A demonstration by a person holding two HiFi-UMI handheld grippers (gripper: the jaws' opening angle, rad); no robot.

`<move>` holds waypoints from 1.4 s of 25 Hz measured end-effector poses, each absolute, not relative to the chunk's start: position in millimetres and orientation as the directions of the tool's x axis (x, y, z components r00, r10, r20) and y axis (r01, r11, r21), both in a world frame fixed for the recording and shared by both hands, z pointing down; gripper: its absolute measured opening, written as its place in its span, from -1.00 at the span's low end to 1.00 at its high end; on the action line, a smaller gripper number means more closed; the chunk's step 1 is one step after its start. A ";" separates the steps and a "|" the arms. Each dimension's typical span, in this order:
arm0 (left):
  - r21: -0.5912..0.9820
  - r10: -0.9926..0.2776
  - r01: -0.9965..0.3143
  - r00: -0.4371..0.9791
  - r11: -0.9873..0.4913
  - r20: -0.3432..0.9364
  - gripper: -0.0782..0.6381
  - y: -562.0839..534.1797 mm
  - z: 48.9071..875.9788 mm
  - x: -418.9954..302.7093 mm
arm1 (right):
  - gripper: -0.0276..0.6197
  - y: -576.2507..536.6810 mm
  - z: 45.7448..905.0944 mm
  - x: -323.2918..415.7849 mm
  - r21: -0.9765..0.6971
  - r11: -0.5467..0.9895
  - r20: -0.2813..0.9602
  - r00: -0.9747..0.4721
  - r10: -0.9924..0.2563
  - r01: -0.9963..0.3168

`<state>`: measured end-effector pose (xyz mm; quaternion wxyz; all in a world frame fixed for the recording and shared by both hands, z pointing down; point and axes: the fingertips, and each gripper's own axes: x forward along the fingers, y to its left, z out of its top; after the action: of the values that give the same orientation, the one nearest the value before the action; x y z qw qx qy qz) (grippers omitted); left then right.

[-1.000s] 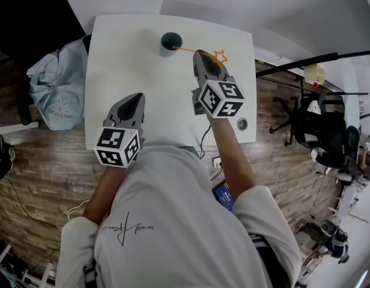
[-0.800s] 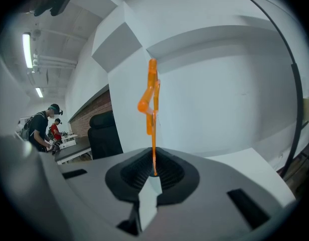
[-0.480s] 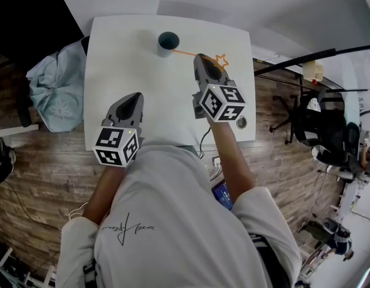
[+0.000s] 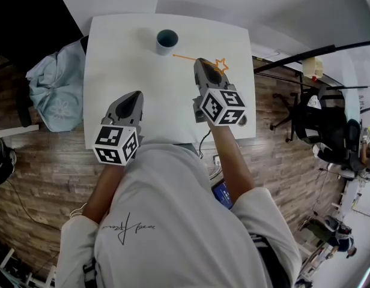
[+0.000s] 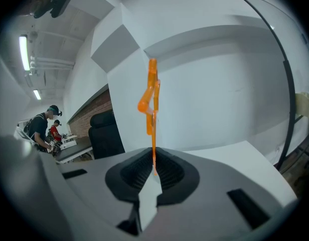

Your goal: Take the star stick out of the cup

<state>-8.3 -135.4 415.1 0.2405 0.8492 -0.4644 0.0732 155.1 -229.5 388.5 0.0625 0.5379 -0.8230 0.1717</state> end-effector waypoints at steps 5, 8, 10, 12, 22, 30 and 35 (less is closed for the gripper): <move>0.343 -0.755 -0.824 0.556 -0.450 0.346 -0.77 -133.8 414.3 -8.5 | -0.83 -221.1 392.1 154.7 -0.217 0.366 0.303 -0.419 -0.856 -0.905; 0.346 -0.757 -0.825 0.555 -0.447 0.345 -0.77 -133.7 413.9 -7.7 | -0.83 -217.6 395.5 154.3 -0.219 0.369 0.314 -0.424 -0.850 -0.903; 0.347 -0.758 -0.826 0.554 -0.445 0.345 -0.77 -133.2 413.9 -7.8 | -0.83 -215.6 396.8 153.7 -0.221 0.372 0.318 -0.427 -0.846 -0.902; 0.342 -0.760 -0.829 0.549 -0.443 0.348 -0.77 -132.5 414.5 -8.3 | -0.83 -213.3 398.7 152.8 -0.223 0.375 0.322 -0.431 -0.843 -0.900; 0.341 -0.766 -0.835 0.539 -0.431 0.352 -0.77 -131.5 416.6 -11.9 | -0.83 -199.6 411.9 146.8 -0.239 0.385 0.348 -0.448 -0.823 -0.892; 0.343 -0.763 -0.834 0.541 -0.432 0.354 -0.77 -128.5 416.6 -7.9 | -0.84 -184.4 421.4 150.9 -0.251 0.381 0.376 -0.452 -0.809 -0.890; 0.344 -0.762 -0.834 0.542 -0.433 0.355 -0.77 -127.6 417.7 -8.6 | -0.83 -176.8 428.1 151.6 -0.260 0.373 0.390 -0.451 -0.803 -0.890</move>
<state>-8.6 -127.6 417.7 0.2447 0.8432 -0.4731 0.0730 151.6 -176.8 428.1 0.0992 0.5146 -0.8227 0.2202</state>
